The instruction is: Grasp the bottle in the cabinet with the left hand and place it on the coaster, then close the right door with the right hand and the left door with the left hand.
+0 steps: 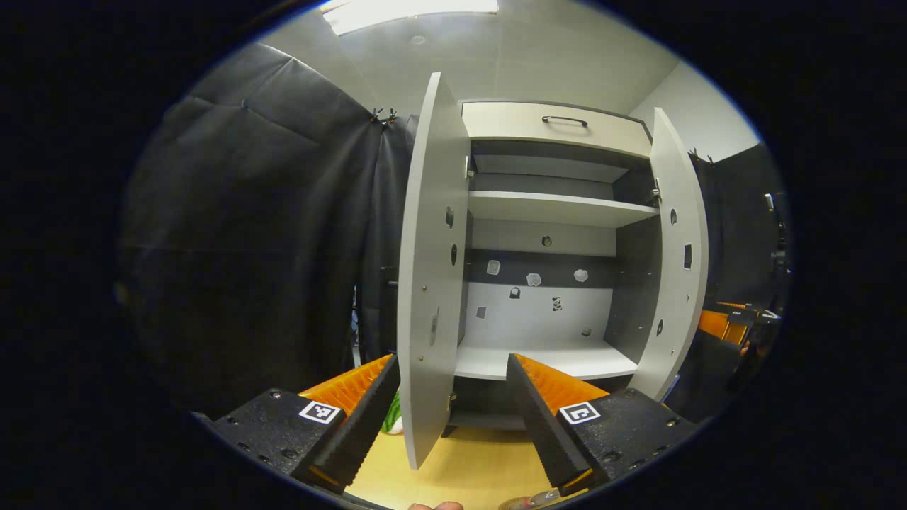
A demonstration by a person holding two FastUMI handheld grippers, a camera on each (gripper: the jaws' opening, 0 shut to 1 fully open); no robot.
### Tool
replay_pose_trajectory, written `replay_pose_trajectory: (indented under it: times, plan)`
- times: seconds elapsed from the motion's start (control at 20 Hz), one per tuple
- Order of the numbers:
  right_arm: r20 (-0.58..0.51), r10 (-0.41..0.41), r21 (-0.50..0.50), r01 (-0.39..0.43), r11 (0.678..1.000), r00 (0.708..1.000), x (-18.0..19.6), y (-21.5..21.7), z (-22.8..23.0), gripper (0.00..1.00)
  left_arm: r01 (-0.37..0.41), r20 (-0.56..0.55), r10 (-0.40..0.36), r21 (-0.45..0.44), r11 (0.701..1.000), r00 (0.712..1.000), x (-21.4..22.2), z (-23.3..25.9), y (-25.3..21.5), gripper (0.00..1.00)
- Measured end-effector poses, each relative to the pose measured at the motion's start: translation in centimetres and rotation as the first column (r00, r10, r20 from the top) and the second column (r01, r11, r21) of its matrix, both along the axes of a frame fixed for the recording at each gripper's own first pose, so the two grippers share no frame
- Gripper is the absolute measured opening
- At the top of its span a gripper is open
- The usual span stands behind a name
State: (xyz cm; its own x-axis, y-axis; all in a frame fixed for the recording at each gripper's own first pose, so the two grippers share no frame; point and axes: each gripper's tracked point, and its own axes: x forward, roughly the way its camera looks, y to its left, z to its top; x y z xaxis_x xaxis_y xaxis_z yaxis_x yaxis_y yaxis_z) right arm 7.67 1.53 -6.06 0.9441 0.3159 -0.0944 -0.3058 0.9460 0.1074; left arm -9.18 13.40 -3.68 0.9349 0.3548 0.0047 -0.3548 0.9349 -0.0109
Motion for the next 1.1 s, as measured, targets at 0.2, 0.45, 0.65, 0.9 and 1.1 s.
replay_pose_trajectory:
  times: [0.2, 0.45, 0.65, 0.9, 1.1]
  plan:
    - [-0.028, 0.055, 0.026, -0.054, 0.998, 0.998, 2.1, 3.3, -0.4, 0.95, -0.046, -0.008, 0.046, -0.017, 0.999, 0.999, -1.2, -0.7, 1.4, 0.96]
    - [-0.050, 0.092, 0.020, -0.091, 0.996, 0.994, 4.5, 7.3, -1.1, 0.98, -0.100, -0.035, 0.101, 0.010, 0.995, 0.994, -2.7, -0.7, 3.5, 0.96]
    - [-0.047, 0.080, -0.001, -0.080, 0.997, 0.996, 5.8, 8.7, -1.4, 0.99, -0.135, -0.043, 0.135, 0.005, 0.991, 0.990, -3.7, -1.0, 4.9, 0.96]
    - [-0.061, 0.064, 0.013, -0.064, 0.998, 0.996, 6.9, 9.9, -1.6, 0.99, -0.162, -0.058, 0.160, -0.023, 0.987, 0.985, -3.6, -1.8, 6.7, 0.93]
    - [-0.071, 0.047, 0.004, -0.047, 0.999, 0.996, 8.5, 11.2, -1.9, 0.97, -0.177, -0.061, 0.175, -0.033, 0.984, 0.983, -3.3, -2.3, 8.1, 0.97]
